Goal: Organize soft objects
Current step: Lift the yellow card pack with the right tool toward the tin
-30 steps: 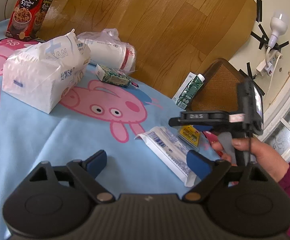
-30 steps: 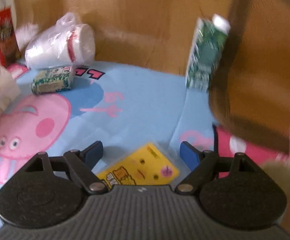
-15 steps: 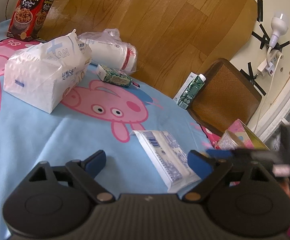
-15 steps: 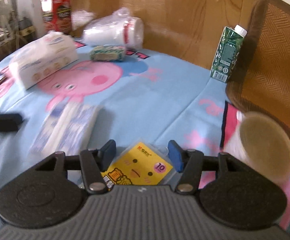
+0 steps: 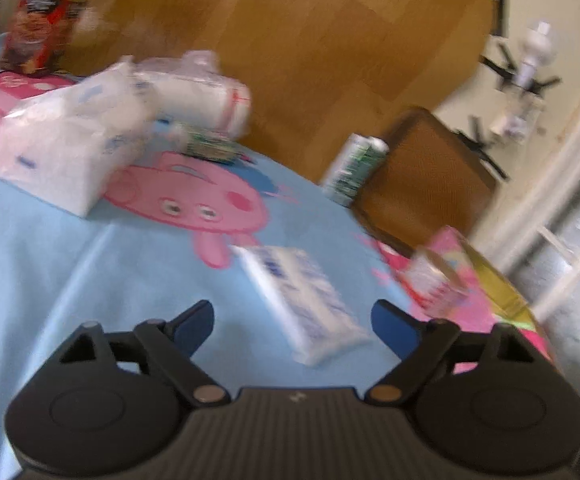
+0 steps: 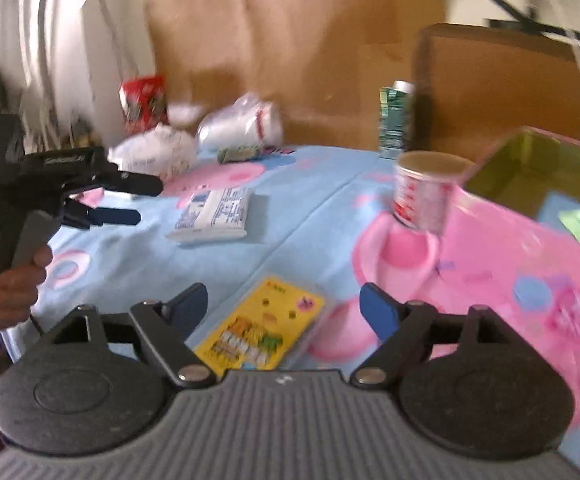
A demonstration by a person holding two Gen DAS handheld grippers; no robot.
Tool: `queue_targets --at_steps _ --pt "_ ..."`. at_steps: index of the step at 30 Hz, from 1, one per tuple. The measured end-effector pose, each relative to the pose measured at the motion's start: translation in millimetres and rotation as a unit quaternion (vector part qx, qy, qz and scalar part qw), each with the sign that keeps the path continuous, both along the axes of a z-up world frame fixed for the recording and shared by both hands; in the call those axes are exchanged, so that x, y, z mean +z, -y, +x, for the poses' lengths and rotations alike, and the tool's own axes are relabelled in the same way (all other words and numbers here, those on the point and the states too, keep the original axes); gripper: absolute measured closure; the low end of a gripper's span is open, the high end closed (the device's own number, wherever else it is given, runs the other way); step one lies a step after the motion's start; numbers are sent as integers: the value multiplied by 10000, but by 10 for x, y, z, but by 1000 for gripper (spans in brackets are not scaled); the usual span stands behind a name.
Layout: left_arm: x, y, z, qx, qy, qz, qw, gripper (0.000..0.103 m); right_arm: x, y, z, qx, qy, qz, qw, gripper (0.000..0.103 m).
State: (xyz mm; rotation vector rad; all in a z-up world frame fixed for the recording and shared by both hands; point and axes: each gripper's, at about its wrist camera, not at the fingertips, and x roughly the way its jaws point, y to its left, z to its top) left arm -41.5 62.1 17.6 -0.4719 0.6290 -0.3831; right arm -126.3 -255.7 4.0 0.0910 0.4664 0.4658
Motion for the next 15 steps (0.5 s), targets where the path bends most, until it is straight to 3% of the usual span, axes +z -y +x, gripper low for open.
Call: queue_targets --at_steps 6,11,15 --pt "252 628 -244 -1332 149 278 9906 31 -117 -25 -150 -176 -90 70 9998 14" --pt "101 984 -224 -1837 -433 151 9819 33 -132 -200 -247 19 -81 -107 9999 14" --pt "-99 1113 -173 -2089 -974 -136 9730 33 -213 -373 -264 83 -46 -703 9975 15"
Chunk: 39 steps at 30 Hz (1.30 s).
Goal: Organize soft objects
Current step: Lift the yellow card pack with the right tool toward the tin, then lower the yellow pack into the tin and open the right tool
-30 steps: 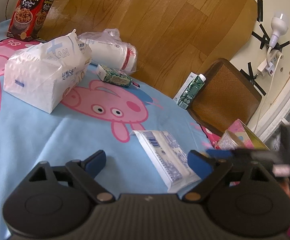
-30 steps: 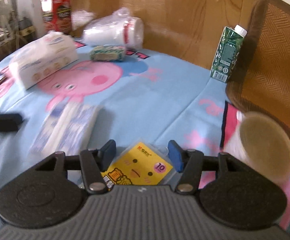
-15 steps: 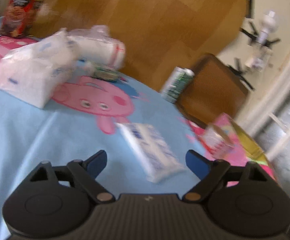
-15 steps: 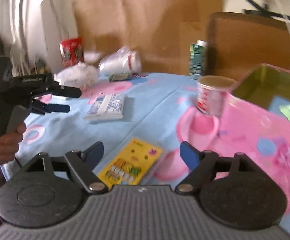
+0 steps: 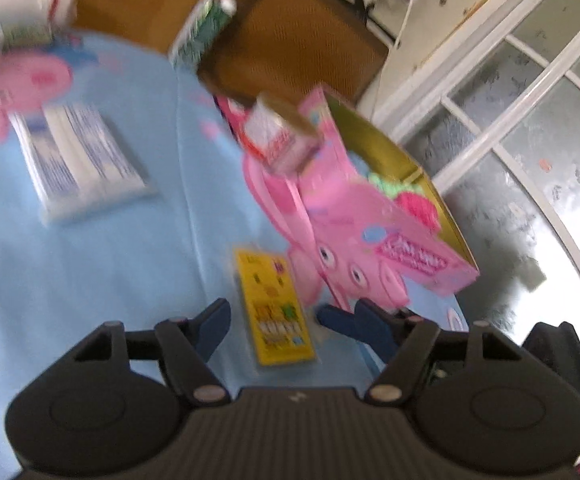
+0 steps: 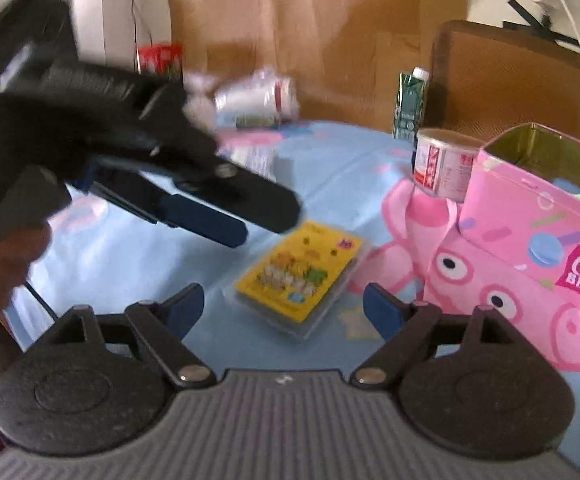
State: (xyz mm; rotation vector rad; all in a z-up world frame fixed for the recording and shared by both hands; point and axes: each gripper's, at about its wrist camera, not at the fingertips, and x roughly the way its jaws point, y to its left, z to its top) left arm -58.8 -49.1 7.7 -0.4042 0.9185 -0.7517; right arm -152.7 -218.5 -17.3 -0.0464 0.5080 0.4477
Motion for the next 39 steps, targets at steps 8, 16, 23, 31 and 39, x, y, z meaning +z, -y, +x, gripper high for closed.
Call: queue_targets --at_steps 8,16,23,31,39 --pt "24 59 -12 -37 73 -133 9999 38 -29 96 66 -450 54 289 9986 36" --pt "332 186 -54 -155 639 -125 9978 39 120 165 -45 -751 559 506 9943 36" --pt "624 402 -3 -341 1050 -160 9938 39 341 309 -111 -1126 1206 543 9848 36" --pt "813 959 160 -781 1408 -106 9869 39 473 674 -91 -1760 1707 466 9683 36" --pt "815 1735 473 -866 1728 288 9807 30 420 1018 266 -2660 2021 -184 9424 38"
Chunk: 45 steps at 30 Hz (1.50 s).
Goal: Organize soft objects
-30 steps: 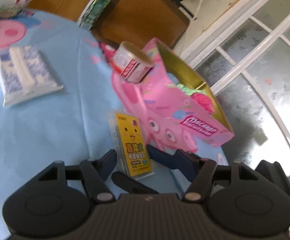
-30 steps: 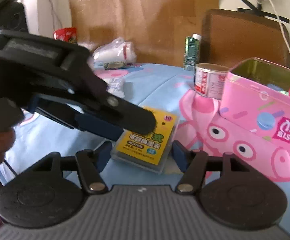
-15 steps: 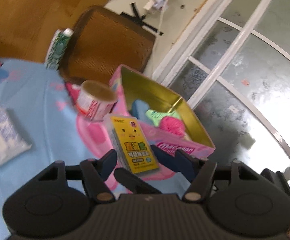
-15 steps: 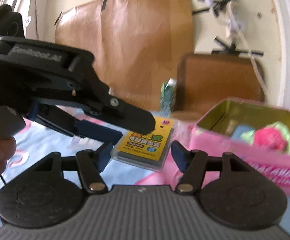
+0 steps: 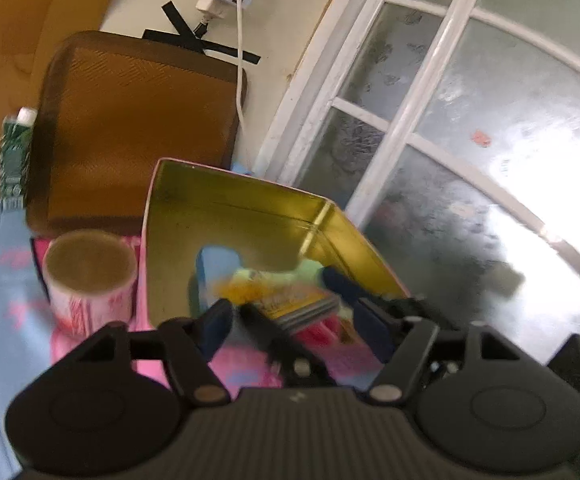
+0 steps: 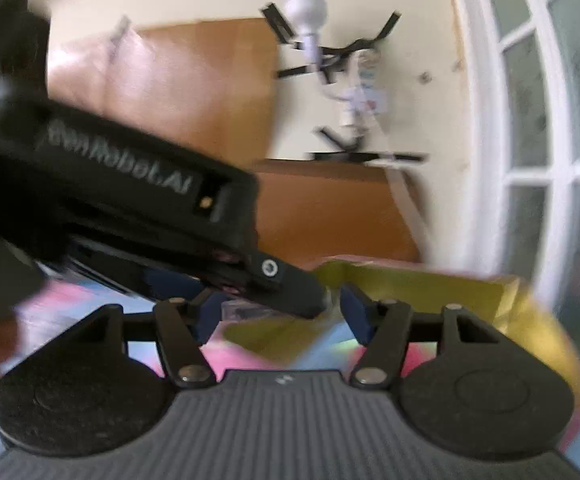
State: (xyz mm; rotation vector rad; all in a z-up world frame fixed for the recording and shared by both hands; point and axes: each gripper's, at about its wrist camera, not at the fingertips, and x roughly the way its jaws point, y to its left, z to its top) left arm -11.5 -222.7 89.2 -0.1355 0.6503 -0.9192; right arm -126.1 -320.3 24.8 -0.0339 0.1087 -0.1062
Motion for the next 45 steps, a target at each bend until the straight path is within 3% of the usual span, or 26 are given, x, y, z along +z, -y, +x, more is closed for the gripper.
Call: queue_targets --at_steps 2,3,5,8,16,29,45 --pt "-61 141 99 199 -68 196 9996 29 -86 125 235 -684 -335 -247 9968 38" --pt "-103 157 135 232 -203 194 9993 29 -111 244 269 -871 -431 -99 9952 38" --pt "-155 92 139 202 -319 6 9993 27 -118 416 180 -933 -350 275 9946 36" --pt "-220 16 113 367 -278 80 9989 26 -167 527 80 -1028 -321 421 9933 35" --pt "-200 -172 4 627 -198 248 9975 26 -168 457 -62 -835 -237 830 9928 35" --pt "-255 -397 -353 970 291 1080 9890 26 -177 409 -414 -649 -326 1695 9829 35" --pt "-297 -678 -521 1129 473 1184 9854 23 -31 159 -474 -353 -300 1890 9809 33"
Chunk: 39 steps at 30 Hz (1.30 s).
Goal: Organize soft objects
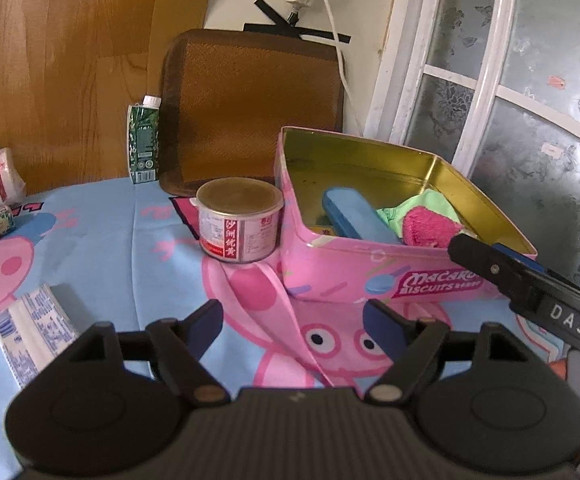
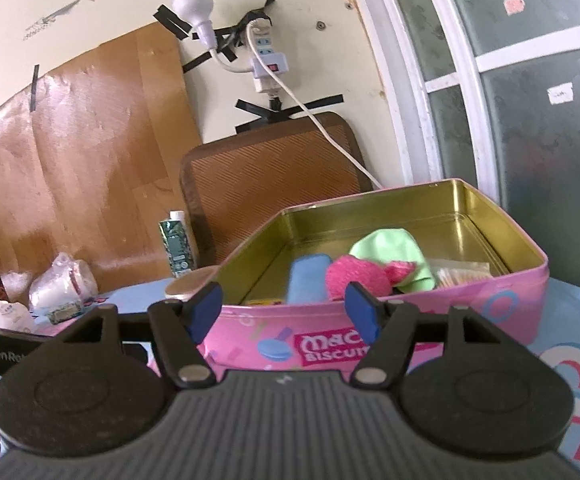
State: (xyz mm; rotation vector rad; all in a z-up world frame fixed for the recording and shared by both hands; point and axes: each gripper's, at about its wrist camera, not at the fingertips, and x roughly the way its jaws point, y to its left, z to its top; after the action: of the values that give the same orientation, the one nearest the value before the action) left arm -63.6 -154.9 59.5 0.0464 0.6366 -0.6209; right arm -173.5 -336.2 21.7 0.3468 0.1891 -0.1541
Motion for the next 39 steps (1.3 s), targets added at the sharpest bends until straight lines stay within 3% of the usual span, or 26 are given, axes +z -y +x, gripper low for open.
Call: queue_targets --at_steps 14,20,28,34,36,39 --pt "-47 38 -318 -591 345 -194 9975 12 33 -27 -66 -127 101 70 9998 31" --pt "-106 14 -307 -527 374 -234 9976 11 4 15 -49 -153 51 223 9996 27" --pt "-261 -79 -230 -420 730 -510 9951 5 -46 33 -60 -231 29 249 9994 26" --pt "-534 -63 -72 -266 488 -230 9982 6 -58 26 -81 -266 55 211 9994 26" --pt "-545 -93 -6 -241 269 -325 9988 7 -65 23 -81 -281 67 209 9994 26" --pt "-555 -125 9 -167 266 -378 9988 6 -75 20 -75 -293 82 174 9994 26"
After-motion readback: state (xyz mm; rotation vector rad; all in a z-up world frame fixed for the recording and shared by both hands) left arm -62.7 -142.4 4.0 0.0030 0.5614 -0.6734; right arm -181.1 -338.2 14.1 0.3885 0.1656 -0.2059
